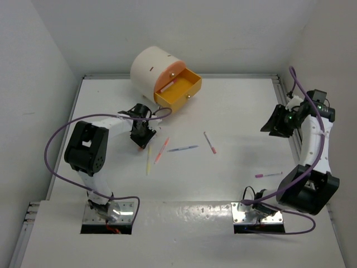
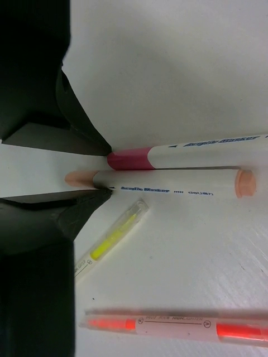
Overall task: Sort the stationery into containers
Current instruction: Pick up the pen from the center of the board.
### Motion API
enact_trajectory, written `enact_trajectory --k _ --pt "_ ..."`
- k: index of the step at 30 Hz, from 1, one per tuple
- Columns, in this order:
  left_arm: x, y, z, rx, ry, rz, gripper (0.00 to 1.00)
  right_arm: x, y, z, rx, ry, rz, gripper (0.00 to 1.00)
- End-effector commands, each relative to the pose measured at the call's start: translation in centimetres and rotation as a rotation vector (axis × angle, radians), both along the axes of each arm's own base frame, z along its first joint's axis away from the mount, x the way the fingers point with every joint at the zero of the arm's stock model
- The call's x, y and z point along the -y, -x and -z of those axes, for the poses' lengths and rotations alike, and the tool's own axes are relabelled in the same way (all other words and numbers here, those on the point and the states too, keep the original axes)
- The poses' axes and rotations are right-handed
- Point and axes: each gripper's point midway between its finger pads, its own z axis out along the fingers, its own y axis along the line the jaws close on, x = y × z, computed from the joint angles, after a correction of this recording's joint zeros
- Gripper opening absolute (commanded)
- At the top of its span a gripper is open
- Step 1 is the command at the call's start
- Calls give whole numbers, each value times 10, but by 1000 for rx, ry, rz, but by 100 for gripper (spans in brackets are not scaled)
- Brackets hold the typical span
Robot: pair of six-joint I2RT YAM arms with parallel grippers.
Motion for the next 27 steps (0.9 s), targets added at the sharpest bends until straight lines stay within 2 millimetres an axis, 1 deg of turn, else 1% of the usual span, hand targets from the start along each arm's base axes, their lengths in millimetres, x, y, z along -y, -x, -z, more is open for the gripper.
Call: enact_trajectory --k 1,2,5,6,7,8,9,11,14,16,17,18,19,20,22,23,24,25,26,27 --pt "0 1 2 -16 17 19 36 4 -10 -12 39 3 -6 44" --pt "1 6 5 -33 23 27 32 4 -11 -11 32 -2 -3 44" --pt "2 12 4 -47 34 37 27 3 -11 -11 29 -10 -4 44" --pt "2 15 1 -47 36 44 24 2 -11 -9 24 -14 -5 44" --pt "2 17 -1 -47 41 47 23 2 -10 -8 22 -13 -4 44" --pt "7 20 -4 -51 69 60 22 3 -10 -7 22 -13 -3 44" --pt "7 23 -10 -45 82 66 20 2 -8 -4 12 -16 -3 44" --pt "14 31 -16 -55 114 87 17 1 -6 0 -1 -22 -3 44" --pt "20 43 -36 -57 145 119 11 -1 -4 5 -9 -31 -3 43" --pt "27 44 -61 -16 187 156 6 -1 -2 10 -20 -31 -6 43" --pt "31 43 -78 26 207 178 4 -1 0 12 -24 -31 -9 42" --pt "34 42 -89 49 223 193 3 -1 0 13 -26 -28 -13 42" --pt "40 42 -101 75 247 210 2 -1 1 13 -22 -25 -16 42" --pt "48 36 -124 140 269 228 0 -1 3 15 -29 -22 -20 42" --pt "62 33 -148 190 299 261 0 1 5 15 -25 -1 -27 42" --pt "71 23 -173 242 321 263 0 2 6 16 -24 12 -42 42" --pt "75 16 -186 272 329 258 0 3 8 16 -29 23 -49 42" --pt "85 10 -190 272 331 259 0 4 9 16 -27 34 -55 41" --pt "90 2 -200 286 339 230 0 6 10 16 -27 51 -63 41" --pt "98 -18 -234 371 350 220 0 11 12 19 -32 84 -83 41"
